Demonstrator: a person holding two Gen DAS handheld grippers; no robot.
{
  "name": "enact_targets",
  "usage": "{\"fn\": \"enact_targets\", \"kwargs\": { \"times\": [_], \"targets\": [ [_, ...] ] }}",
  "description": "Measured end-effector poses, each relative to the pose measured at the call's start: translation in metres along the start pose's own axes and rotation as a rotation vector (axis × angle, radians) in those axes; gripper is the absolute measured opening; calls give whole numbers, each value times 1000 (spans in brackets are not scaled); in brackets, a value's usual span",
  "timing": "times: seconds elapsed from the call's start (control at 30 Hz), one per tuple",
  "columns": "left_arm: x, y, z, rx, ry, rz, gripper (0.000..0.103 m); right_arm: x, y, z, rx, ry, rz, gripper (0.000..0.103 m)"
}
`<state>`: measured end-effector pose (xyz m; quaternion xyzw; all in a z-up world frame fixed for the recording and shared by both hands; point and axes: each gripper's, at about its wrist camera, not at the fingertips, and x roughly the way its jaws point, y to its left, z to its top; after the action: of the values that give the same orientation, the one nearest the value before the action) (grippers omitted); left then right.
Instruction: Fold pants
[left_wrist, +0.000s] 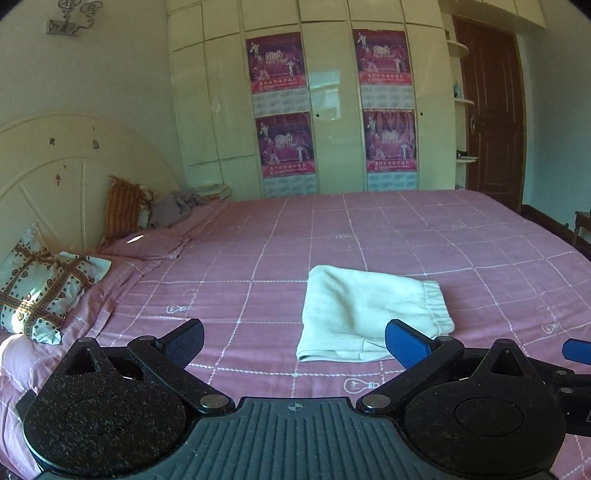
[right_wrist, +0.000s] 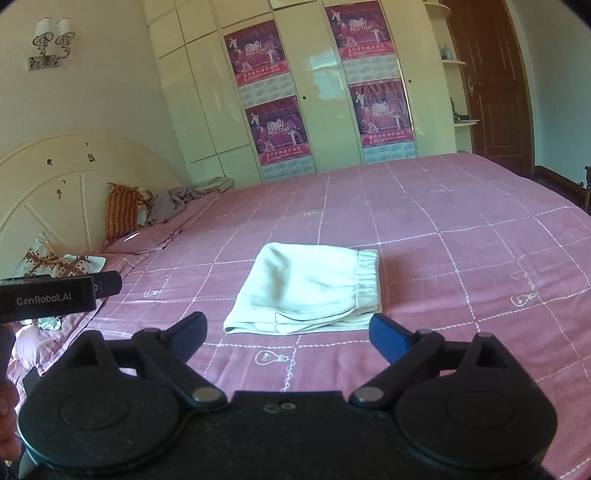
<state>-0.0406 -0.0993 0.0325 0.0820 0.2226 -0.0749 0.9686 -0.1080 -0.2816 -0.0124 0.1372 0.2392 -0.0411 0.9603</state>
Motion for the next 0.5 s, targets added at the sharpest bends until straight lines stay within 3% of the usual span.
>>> {"fn": "enact_targets", "kwargs": {
  "times": [0.17, 0.33, 0.5],
  "targets": [
    [-14, -2, -8, -11, 35, -28, 103, -19, 8, -3, -9, -28, -4, 99],
    [-21, -12, -20, 25, 51, -11, 103, -39, 14, -3, -14, -69, -36, 103],
    [-27, -13, -25, 17, 86, -50, 103, -49, 15, -5, 12, -45, -89, 103]
  ]
}}
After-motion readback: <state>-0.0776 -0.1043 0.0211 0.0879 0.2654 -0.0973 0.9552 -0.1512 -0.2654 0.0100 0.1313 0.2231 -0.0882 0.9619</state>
